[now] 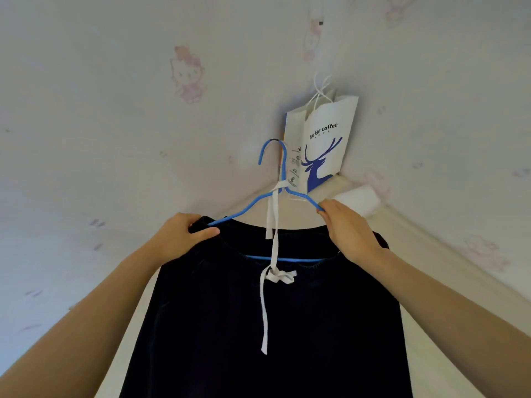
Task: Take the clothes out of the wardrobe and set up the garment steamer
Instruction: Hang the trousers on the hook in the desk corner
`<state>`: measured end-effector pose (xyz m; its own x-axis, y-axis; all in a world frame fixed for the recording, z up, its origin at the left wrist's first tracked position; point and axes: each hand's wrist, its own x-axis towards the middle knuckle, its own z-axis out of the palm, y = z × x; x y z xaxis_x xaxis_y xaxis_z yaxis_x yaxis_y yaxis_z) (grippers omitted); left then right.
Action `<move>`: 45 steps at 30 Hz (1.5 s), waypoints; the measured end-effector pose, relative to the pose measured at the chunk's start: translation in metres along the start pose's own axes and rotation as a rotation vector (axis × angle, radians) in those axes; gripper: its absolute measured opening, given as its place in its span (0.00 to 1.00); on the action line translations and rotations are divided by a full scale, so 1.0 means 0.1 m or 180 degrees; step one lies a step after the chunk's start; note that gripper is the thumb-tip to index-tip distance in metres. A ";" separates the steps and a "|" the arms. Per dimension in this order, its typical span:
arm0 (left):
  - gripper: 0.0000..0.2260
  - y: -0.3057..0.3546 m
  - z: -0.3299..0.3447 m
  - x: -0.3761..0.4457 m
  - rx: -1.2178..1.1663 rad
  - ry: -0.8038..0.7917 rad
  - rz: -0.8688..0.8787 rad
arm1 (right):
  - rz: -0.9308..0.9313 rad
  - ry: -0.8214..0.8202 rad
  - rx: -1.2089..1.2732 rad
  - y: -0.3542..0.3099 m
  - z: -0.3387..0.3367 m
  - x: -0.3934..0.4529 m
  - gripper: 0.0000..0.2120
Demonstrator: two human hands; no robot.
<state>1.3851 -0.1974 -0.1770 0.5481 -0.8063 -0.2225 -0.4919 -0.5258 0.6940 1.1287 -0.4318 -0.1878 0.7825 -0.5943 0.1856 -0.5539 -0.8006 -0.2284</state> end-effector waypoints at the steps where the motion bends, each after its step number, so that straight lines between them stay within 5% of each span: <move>1: 0.13 -0.05 0.07 0.07 0.0166 0.0060 0.0003 | 0.0010 -0.0026 0.0010 0.02 0.08 0.03 0.11; 6: 0.12 -0.30 0.49 0.35 0.0495 0.0680 -0.0266 | 0.0112 -0.0287 -0.0145 0.14 0.39 0.15 0.11; 9: 0.08 -0.39 0.66 0.41 0.0506 0.0872 -0.0285 | 0.0319 -0.0534 0.0507 0.27 0.55 0.15 0.10; 18: 0.07 -0.70 0.79 0.54 0.0163 0.0750 -0.0193 | 0.1168 -0.1443 0.1731 0.80 0.72 -0.06 0.13; 22: 0.08 -0.80 0.82 0.58 0.0140 0.0666 -0.0294 | 0.1794 -0.2045 0.2221 0.99 0.79 -0.08 0.25; 25: 0.09 -0.85 0.85 0.63 0.0112 0.0631 -0.0364 | 0.1886 -0.2257 0.2528 0.97 0.80 -0.11 0.21; 29: 0.07 -0.86 0.87 0.70 0.0154 0.0516 -0.0507 | 0.1823 -0.1985 0.2795 0.96 0.90 -0.19 0.27; 37: 0.06 -0.81 0.94 0.92 0.0260 0.0431 -0.0489 | 0.1480 -0.1023 0.1021 0.89 1.18 -0.15 0.15; 45: 0.11 -0.65 0.79 1.41 0.0731 0.0701 -0.0354 | 0.1539 -0.0410 0.0537 0.84 1.11 0.27 0.16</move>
<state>1.4408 -0.2987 -0.3076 0.7276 -0.6759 -0.1173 -0.5468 -0.6748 0.4957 1.1352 -0.5064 -0.3081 0.4835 -0.8701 -0.0954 -0.8150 -0.4078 -0.4116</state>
